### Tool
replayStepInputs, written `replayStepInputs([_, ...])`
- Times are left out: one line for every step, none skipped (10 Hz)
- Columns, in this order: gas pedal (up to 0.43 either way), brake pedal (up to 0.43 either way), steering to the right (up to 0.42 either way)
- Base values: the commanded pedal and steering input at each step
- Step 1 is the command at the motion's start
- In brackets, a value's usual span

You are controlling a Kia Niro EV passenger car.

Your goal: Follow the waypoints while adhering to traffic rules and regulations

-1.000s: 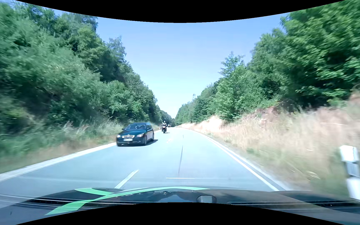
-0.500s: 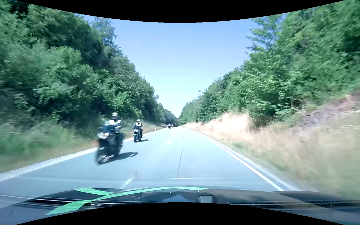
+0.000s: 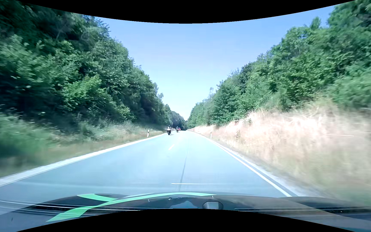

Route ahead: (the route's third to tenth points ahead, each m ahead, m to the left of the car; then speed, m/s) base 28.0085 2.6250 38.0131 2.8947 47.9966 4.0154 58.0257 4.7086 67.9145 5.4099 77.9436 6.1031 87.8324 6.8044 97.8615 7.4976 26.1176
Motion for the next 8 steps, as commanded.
replayStepInputs([0.358, 0.000, -0.011])
replayStepInputs([0.358, 0.000, -0.011])
replayStepInputs([0.350, 0.000, -0.011])
replayStepInputs([0.311, 0.000, -0.011])
replayStepInputs([0.287, 0.000, -0.011])
replayStepInputs([0.287, 0.000, -0.011])
replayStepInputs([0.287, 0.000, -0.011])
replayStepInputs([0.299, 0.000, -0.011])
